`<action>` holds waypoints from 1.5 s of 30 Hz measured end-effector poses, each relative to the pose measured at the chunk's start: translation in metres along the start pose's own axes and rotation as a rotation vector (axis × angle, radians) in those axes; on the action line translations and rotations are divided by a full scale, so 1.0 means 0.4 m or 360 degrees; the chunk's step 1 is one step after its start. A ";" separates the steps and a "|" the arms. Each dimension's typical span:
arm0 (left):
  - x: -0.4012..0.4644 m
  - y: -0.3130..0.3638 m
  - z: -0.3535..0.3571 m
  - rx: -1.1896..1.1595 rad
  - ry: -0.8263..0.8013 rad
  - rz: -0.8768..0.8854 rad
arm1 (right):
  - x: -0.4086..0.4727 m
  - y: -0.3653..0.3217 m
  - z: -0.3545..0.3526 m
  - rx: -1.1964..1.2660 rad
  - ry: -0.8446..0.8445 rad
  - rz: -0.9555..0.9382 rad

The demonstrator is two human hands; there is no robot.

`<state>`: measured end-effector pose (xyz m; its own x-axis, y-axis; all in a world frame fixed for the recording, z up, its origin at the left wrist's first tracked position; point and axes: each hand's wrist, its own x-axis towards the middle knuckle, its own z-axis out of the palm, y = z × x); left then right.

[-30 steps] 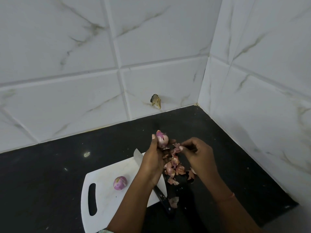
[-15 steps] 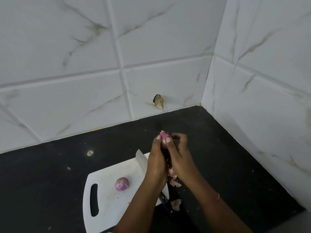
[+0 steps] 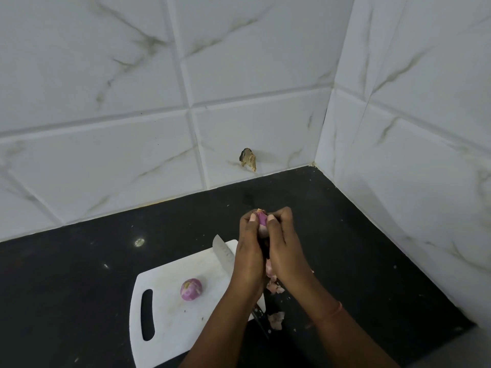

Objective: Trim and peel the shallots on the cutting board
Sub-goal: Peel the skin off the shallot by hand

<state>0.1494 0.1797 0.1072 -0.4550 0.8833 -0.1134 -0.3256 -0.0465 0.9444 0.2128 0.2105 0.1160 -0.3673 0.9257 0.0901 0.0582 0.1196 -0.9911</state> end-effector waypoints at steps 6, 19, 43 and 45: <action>-0.001 0.003 -0.016 -0.0093 -0.0003 -0.0108 | 0.013 0.005 -0.020 -0.0099 0.0017 0.0087; 0.002 0.015 -0.036 0.0155 0.0026 0.0168 | -0.004 -0.020 -0.031 -0.0185 -0.0024 -0.0212; -0.015 0.047 -0.121 -0.0033 -0.0158 0.0100 | -0.002 -0.024 -0.046 0.0300 0.0241 0.0262; -0.019 0.055 -0.114 -0.0256 -0.0169 0.0004 | -0.004 -0.028 -0.047 0.0712 0.0209 0.0450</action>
<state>0.1079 0.1507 0.1148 -0.3685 0.9270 -0.0696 -0.4569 -0.1154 0.8820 0.2301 0.2144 0.1286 -0.2736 0.9403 -0.2027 -0.2735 -0.2780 -0.9208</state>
